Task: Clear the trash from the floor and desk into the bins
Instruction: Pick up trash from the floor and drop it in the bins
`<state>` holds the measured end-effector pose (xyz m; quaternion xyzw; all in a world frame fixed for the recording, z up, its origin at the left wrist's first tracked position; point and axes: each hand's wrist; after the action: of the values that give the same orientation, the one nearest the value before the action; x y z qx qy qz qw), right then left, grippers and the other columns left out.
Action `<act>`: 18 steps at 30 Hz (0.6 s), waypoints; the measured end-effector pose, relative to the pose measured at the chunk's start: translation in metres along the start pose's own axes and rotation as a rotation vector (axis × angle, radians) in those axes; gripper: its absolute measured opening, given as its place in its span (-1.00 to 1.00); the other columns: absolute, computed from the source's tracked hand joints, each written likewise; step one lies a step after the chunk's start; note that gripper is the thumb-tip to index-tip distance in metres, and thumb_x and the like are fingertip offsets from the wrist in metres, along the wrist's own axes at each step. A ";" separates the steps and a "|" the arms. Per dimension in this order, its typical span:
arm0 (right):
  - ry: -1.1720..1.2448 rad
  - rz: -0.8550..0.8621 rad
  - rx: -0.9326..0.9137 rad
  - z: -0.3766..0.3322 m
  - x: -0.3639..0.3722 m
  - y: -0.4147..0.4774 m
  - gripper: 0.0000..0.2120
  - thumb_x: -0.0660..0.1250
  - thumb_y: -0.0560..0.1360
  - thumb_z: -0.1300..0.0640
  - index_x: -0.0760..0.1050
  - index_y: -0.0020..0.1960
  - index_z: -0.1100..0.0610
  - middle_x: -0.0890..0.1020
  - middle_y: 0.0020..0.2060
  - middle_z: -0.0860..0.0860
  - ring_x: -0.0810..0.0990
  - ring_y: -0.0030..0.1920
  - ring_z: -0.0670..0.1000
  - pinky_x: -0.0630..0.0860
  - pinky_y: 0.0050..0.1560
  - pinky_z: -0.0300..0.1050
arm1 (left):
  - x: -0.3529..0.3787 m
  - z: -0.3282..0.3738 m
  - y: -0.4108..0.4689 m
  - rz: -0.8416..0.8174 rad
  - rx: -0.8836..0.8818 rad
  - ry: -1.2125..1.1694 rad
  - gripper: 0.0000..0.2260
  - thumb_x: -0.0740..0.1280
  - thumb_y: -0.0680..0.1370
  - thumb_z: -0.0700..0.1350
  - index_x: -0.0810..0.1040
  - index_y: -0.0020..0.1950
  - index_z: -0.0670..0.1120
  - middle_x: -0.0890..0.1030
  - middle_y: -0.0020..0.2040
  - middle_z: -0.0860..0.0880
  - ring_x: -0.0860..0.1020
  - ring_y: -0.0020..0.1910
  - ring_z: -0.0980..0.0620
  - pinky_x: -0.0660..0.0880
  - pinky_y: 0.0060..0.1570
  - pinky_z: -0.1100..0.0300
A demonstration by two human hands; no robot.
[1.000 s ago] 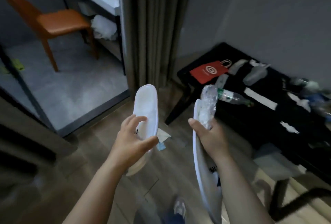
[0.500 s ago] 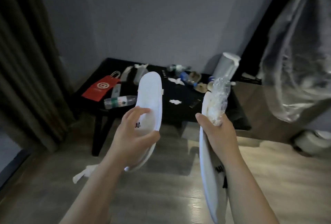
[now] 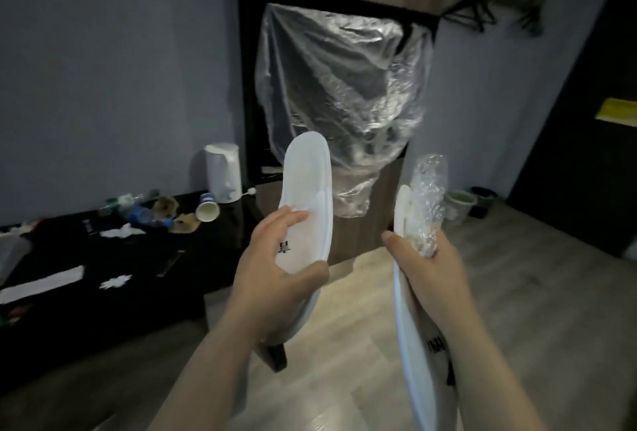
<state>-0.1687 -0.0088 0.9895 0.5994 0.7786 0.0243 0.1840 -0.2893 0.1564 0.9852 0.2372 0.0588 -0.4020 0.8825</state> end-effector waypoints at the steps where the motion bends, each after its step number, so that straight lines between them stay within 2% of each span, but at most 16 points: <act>1: -0.004 0.041 0.004 0.006 -0.020 0.007 -0.76 0.44 0.36 -0.12 0.54 -0.05 -0.05 0.63 -0.09 -0.12 0.58 -0.15 -0.26 0.45 -0.18 -0.31 | 0.021 0.006 0.007 -0.038 0.011 -0.004 -0.33 0.32 0.12 0.18 0.45 0.26 0.28 0.30 0.33 0.39 0.28 0.12 0.61 0.30 0.05 0.44; 6: -0.027 0.246 0.079 0.041 -0.103 0.029 -0.63 0.39 0.26 -0.21 0.54 -0.02 -0.04 0.62 -0.06 -0.09 0.59 -0.04 -0.10 0.43 -0.10 -0.16 | 0.115 0.025 0.041 -0.206 0.070 -0.028 -0.33 0.33 0.12 0.18 0.45 0.27 0.27 0.28 0.33 0.42 0.29 0.15 0.57 0.27 0.01 0.48; 11: -0.052 0.393 0.159 0.078 -0.159 0.050 -0.66 0.39 0.26 -0.21 0.52 -0.06 -0.05 0.62 -0.09 -0.10 0.58 -0.12 -0.15 0.41 -0.21 -0.21 | 0.198 0.029 0.075 -0.329 0.122 -0.052 -0.39 0.37 0.17 0.12 0.47 0.23 0.28 0.30 0.34 0.37 0.26 0.12 0.63 0.27 -0.03 0.52; 15: -0.082 0.477 0.152 0.100 -0.189 0.089 -0.70 0.45 0.36 -0.11 0.53 0.04 -0.07 0.61 -0.03 -0.13 0.57 -0.07 -0.19 0.42 -0.17 -0.22 | 0.256 0.027 0.115 -0.415 0.181 -0.101 -0.35 0.31 0.10 0.19 0.49 0.23 0.25 0.33 0.36 0.31 0.26 0.11 0.64 0.21 -0.07 0.70; 18: -0.118 0.517 0.127 0.107 -0.199 0.128 -0.75 0.45 0.36 -0.10 0.53 0.00 -0.09 0.61 -0.05 -0.13 0.57 -0.09 -0.21 0.43 -0.17 -0.22 | 0.288 0.022 0.153 -0.456 0.219 -0.131 -0.34 0.30 0.11 0.20 0.48 0.24 0.24 0.34 0.37 0.29 0.28 0.17 0.58 0.22 -0.03 0.68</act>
<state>0.0257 -0.1801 0.9742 0.7891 0.5876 -0.0135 0.1787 0.0149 0.0363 0.9770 0.2855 0.0094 -0.6091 0.7399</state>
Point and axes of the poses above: each hand's wrist, its own y-axis towards the middle knuckle, its own x-axis out of the palm, z = x × y
